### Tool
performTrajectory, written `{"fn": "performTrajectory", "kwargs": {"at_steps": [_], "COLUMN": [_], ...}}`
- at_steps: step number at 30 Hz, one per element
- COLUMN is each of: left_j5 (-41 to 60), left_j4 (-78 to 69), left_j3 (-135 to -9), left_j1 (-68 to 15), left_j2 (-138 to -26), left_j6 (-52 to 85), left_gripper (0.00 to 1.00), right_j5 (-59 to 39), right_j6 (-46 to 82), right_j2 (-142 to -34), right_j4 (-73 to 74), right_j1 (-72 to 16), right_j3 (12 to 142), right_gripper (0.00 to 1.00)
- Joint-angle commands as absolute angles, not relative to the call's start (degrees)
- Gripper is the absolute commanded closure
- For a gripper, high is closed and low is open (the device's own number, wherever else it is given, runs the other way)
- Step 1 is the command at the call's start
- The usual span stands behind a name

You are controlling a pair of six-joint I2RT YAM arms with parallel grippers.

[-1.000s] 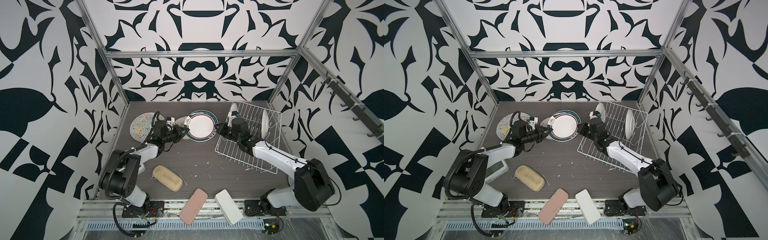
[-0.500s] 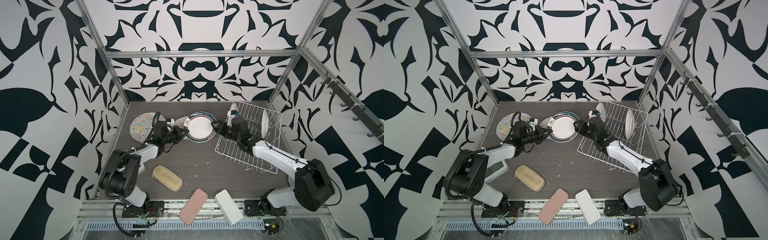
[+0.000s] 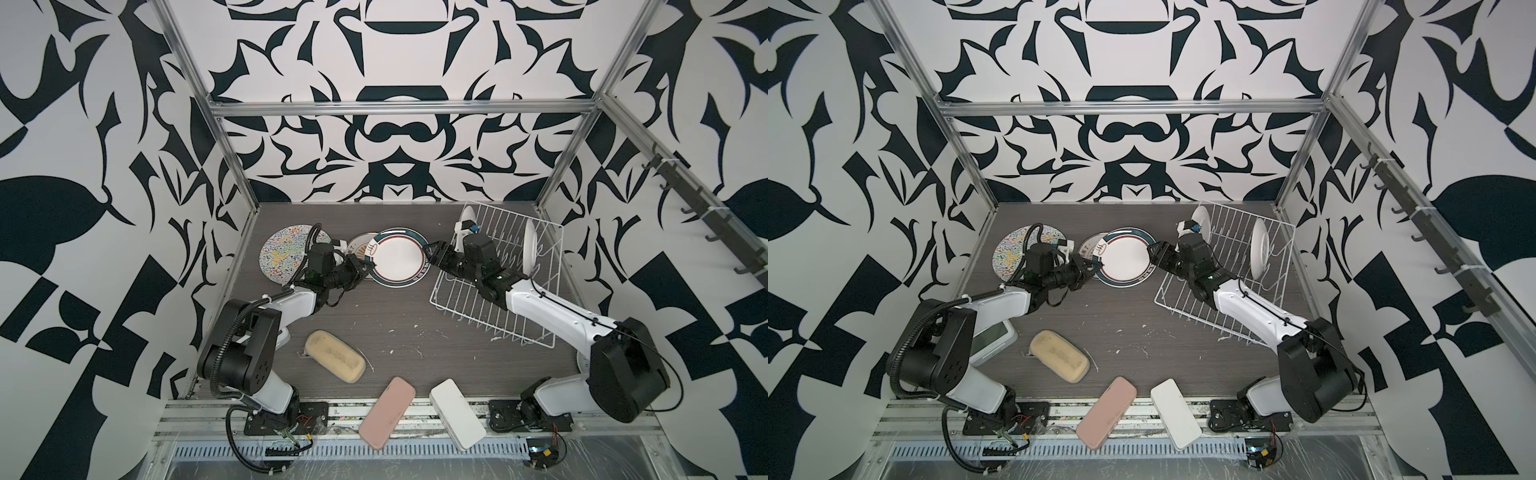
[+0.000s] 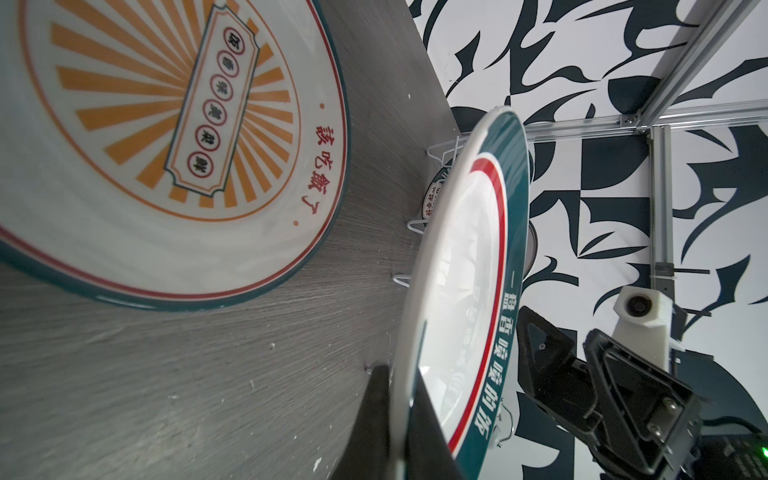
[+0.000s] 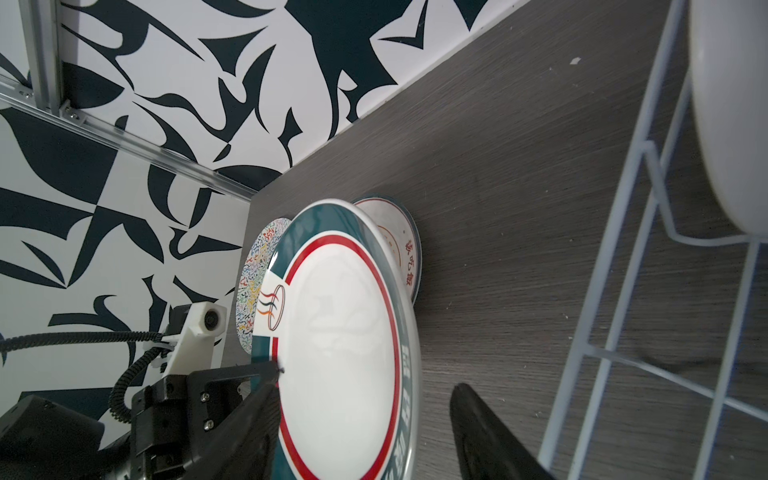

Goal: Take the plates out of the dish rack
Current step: 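Open and withdraw the right gripper while the left gripper holds the plate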

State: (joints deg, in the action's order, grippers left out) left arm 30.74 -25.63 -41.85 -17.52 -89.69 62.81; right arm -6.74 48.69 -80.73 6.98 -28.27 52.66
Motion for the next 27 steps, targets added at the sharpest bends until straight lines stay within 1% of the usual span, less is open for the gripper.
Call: {"fn": "performTrajectory", "kwargs": {"at_steps": [1,9,12,20,27], "left_j5": [31.06,31.55,31.55,29.63,28.64], "left_j4": [-26.88,-26.11,-25.89,-17.95,-14.41], "left_j3": [-44.19,-45.05,-45.63,-49.92,-53.75], "left_j1": [-16.47,-13.92,-13.15,-11.38,-9.74], "left_j2": [-90.34,-92.22,-93.18,-94.95,-98.65], "left_j6": [61.48,60.27,59.49,52.72,49.40], "left_gripper": [1.00,1.00,1.00,1.00,1.00], "right_j5": [-6.40,-7.21,-7.44,-7.45,-5.73], "right_j6": [46.89,45.88,45.65,42.80,39.57], "right_j2": [-79.23,-79.39,-79.70,-79.21,-76.88], "right_j4": [7.54,7.43,7.30,3.72,-0.35], "right_j1": [-27.82,-27.27,-27.21,-26.97,-26.94], "right_j3": [55.45,55.90,56.20,58.52,59.84], "right_gripper": [0.31,0.32,0.33,0.34,0.34]}}
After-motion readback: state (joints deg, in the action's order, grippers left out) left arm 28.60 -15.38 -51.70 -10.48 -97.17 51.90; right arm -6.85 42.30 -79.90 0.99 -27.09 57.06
